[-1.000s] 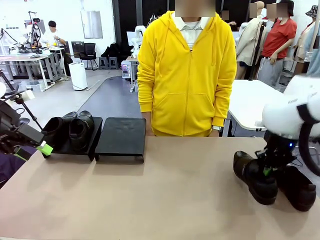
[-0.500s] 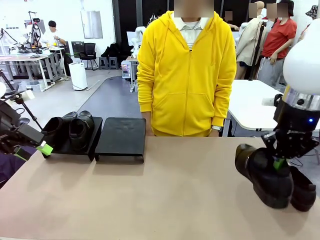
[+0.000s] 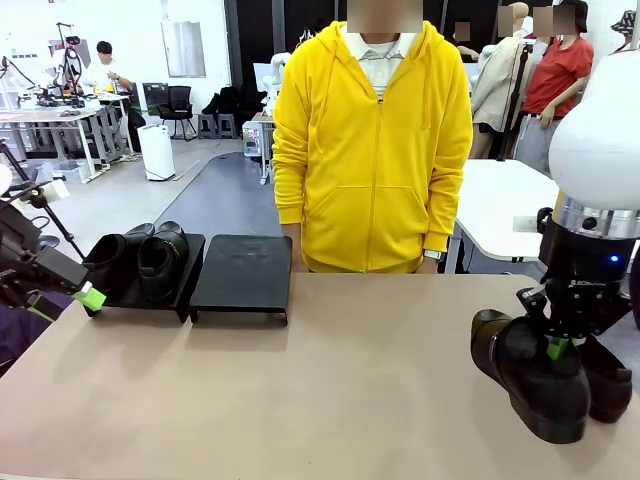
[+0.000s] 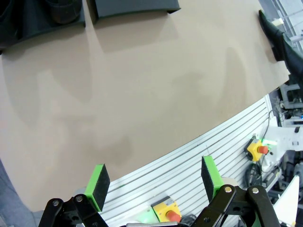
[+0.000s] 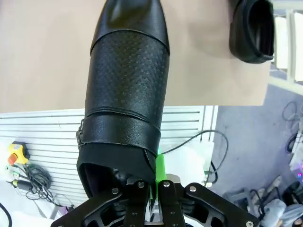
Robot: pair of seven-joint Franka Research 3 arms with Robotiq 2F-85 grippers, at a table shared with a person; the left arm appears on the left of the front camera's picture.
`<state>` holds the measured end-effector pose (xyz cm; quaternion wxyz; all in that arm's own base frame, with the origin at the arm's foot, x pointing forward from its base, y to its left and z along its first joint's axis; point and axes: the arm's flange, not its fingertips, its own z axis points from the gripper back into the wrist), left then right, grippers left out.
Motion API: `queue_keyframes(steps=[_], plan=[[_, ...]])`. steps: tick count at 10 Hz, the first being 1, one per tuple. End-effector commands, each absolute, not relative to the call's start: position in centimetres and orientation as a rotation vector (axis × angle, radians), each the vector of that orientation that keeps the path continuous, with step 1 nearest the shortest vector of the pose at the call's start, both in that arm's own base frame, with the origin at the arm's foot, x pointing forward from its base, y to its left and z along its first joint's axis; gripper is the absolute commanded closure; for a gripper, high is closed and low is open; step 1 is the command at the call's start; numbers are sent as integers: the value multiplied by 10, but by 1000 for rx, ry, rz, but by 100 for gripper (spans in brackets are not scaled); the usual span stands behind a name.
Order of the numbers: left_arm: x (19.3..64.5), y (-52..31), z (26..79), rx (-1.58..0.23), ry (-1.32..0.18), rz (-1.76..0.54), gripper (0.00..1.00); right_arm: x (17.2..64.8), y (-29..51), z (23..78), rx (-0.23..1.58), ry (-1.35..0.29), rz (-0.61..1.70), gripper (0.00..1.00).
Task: Organize the shoes by placing them on the stand.
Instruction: Pick up one Shoe and place it in the middle of the table.
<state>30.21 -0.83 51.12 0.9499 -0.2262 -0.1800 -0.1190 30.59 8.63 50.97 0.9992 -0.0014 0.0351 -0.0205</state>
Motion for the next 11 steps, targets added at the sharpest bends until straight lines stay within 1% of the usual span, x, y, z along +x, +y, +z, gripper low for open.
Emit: queue_keyframes(steps=[1, 2, 3, 4, 5, 6, 7, 8, 9, 10, 11], plan=[[301, -6, 514, -453, -356, -244, 0, 308, 113, 511, 74, 32, 20, 100], [301, -6, 514, -453, -356, -244, 0, 296, 158, 517, 86, -20, -9, 100], [301, -6, 514, -453, -356, -244, 0, 285, 203, 517, 102, -25, -30, 100], [301, -6, 514, -453, -356, -244, 0, 282, 240, 511, 117, -71, -21, 100], [301, -6, 514, -453, -356, -244, 0, 284, 272, 502, 149, -83, -38, 100], [301, -6, 514, -453, -356, -244, 0, 291, 307, 489, 155, -132, -93, 100], [301, -6, 514, -453, -356, -244, 0, 297, 327, 480, 156, -127, -107, 100], [301, -6, 514, -453, -356, -244, 0, 308, 351, 463, 144, -161, -165, 100], [301, -6, 514, -453, -356, -244, 0, 319, 364, 450, 160, -180, -145, 100], [301, -6, 514, -453, -356, -244, 0, 336, 363, 444, 122, -207, -155, 100], [301, -6, 514, -453, -356, -244, 0, 347, 357, 442, 117, -174, -146, 100]])
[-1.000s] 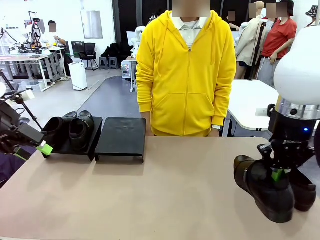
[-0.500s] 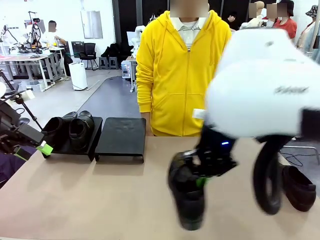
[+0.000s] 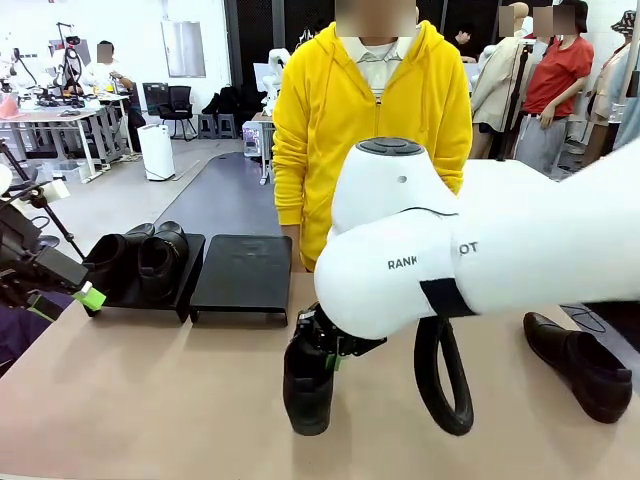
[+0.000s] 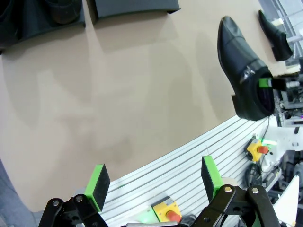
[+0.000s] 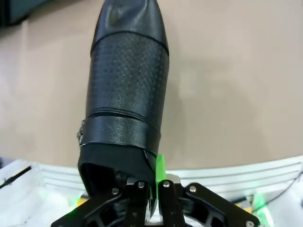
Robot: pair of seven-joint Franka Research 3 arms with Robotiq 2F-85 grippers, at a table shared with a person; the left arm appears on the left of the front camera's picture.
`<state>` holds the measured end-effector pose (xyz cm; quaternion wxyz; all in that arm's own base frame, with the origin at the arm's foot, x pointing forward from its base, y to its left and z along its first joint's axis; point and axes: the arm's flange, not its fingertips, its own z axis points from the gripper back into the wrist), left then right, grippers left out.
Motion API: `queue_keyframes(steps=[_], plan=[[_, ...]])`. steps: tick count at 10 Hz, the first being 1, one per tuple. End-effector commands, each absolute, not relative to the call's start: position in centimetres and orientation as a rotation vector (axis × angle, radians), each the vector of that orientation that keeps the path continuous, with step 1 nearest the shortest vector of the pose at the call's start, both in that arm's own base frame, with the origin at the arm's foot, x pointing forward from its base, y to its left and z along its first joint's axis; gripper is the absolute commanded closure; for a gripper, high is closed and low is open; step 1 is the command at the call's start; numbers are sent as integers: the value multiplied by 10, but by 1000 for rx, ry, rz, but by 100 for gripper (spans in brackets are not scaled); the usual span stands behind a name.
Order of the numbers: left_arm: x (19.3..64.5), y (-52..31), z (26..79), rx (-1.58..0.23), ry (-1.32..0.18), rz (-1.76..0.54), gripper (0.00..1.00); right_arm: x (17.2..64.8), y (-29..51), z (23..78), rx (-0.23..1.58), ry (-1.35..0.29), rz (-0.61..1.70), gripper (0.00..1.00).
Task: Organize the shoes by placing them on the stand.
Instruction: Pick up one Shoe and place it in the middle of the table.
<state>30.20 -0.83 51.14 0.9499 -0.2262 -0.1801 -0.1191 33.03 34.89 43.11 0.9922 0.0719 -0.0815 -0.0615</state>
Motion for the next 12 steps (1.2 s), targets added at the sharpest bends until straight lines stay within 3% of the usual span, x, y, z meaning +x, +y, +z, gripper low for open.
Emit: queue_keyframes(steps=[1, 2, 3, 6, 12], plan=[[301, -6, 514, -453, -356, -244, 0, 351, 355, 438, 106, -150, -116, 100], [301, -6, 514, -453, -356, -244, 0, 344, 356, 442, 88, -133, -16, 100], [301, -6, 514, -453, -356, -244, 0, 345, 344, 426, 125, -158, -119, 100], [301, -6, 514, -453, -356, -244, 0, 345, 344, 426, 125, -158, -119, 100], [301, -6, 514, -453, -356, -244, 0, 380, 355, 378, 218, -139, 58, 100]])
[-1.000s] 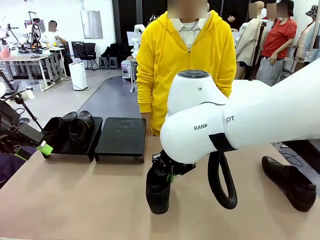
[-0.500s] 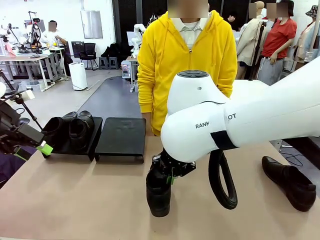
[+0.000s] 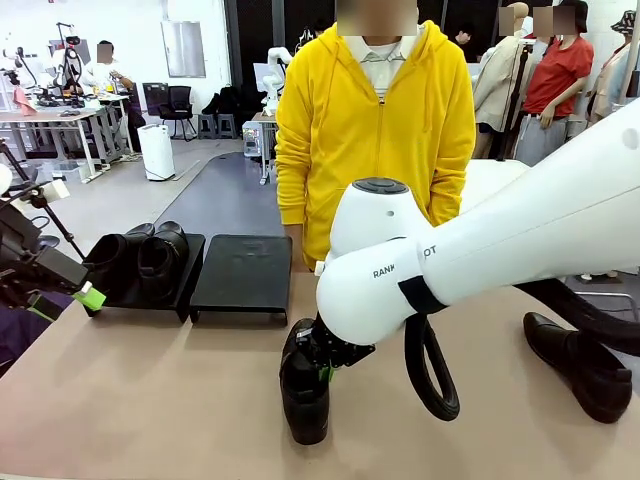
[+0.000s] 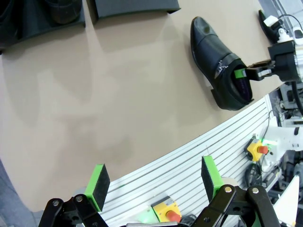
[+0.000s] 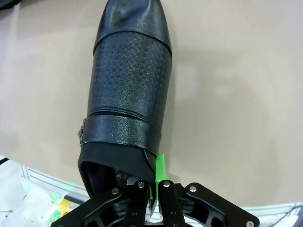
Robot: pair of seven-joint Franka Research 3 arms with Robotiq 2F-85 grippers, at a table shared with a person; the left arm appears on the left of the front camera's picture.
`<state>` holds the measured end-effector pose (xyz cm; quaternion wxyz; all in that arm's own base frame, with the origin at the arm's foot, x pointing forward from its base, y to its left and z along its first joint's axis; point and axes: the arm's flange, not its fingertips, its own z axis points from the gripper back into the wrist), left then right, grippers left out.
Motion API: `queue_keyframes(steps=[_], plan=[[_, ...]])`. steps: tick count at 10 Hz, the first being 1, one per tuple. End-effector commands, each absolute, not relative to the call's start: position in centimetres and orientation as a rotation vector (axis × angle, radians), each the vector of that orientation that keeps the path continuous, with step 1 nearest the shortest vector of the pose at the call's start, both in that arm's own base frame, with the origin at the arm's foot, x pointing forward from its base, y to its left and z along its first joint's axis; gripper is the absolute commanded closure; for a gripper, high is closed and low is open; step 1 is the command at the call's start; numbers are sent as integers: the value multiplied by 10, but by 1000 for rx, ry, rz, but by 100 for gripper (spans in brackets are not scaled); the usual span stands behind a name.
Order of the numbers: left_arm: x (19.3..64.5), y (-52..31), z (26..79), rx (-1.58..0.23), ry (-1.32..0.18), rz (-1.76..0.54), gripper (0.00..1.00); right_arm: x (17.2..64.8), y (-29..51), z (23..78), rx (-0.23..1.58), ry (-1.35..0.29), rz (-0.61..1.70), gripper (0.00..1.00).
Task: Organize the shoes by placing them on the stand.
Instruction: Pick up one Shoe and place it in the middle of the table.
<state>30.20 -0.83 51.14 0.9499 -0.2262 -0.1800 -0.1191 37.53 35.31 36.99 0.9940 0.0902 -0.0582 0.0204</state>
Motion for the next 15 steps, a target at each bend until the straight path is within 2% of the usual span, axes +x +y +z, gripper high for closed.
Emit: queue_keyframes(steps=[1, 2, 3, 4, 5, 6, 10, 12, 14, 15], plan=[[301, -6, 514, -453, -356, -244, 0, 381, 353, 375, 216, -124, 59, 100], [301, -6, 514, -453, -356, -244, 0, 383, 352, 372, 223, -104, 60, 100], [301, -6, 514, -453, -356, -244, 0, 383, 353, 369, 226, -94, 59, 92], [301, -6, 514, -453, -356, -244, 0, 383, 353, 368, 229, -92, 56, 60], [301, -6, 514, -453, -356, -244, 0, 383, 353, 368, 235, -85, 55, 3], [301, -6, 514, -453, -356, -244, 0, 382, 352, 368, 237, -85, 55, 0], [301, -6, 514, -453, -356, -244, 0, 374, 305, 405, 267, -78, 1, 0], [301, -6, 514, -453, -356, -244, 0, 375, 235, 443, 296, 1, 60, 0], [301, -6, 514, -453, -356, -244, 0, 391, 142, 468, 346, 162, 201, 0], [301, -6, 514, -453, -356, -244, 0, 394, 91, 474, 487, 166, 254, 0]])
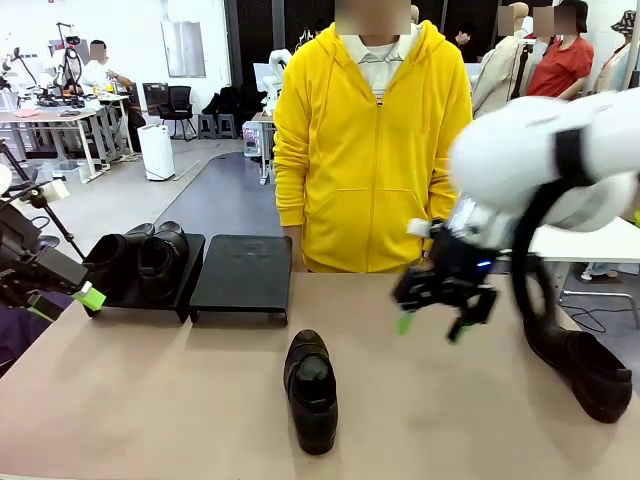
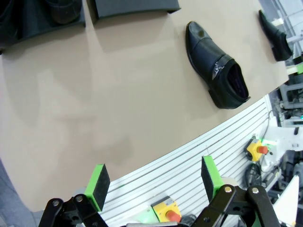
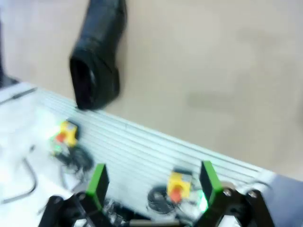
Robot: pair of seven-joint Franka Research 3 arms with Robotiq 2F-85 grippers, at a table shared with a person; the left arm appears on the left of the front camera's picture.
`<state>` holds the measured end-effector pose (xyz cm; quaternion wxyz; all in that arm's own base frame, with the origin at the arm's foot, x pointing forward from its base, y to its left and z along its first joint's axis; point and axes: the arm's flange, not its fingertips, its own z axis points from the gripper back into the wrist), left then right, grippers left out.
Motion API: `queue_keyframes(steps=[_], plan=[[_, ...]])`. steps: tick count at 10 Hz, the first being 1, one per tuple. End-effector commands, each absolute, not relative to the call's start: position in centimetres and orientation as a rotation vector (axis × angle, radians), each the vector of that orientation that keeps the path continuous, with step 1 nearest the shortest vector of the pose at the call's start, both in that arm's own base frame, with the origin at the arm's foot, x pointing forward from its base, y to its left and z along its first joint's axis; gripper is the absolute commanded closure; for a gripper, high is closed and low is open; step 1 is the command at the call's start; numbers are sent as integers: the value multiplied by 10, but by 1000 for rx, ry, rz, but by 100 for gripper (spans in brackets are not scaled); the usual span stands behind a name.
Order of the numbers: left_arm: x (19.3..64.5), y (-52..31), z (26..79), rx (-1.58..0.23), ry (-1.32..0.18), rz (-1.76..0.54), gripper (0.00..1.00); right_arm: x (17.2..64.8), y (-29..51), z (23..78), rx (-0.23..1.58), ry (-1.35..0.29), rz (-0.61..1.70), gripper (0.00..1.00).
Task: Organize the shoes by placing them on the stand.
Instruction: Pick up one Shoe and place it in the middle of the table, then place the Shoe from the middle of the table onto the Shoes Stand.
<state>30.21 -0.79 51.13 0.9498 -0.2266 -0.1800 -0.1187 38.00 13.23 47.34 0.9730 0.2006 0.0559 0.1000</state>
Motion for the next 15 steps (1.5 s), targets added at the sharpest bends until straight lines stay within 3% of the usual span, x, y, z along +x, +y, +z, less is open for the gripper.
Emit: queue_keyframes(steps=[1, 5, 7, 8, 15], plan=[[301, -6, 514, -453, -356, -244, 0, 392, 56, 476, 585, 126, 237, 0], [301, -6, 514, -453, -356, -244, 0, 332, -6, 486, 759, -235, 107, 0], [301, -6, 514, -453, -356, -244, 0, 319, -1, 485, 705, -347, 89, 0], [301, -6, 514, -453, -356, -244, 0, 341, -20, 495, 758, -195, 85, 0], [301, -6, 514, -453, -356, -244, 0, 341, -20, 495, 758, -195, 85, 0]])
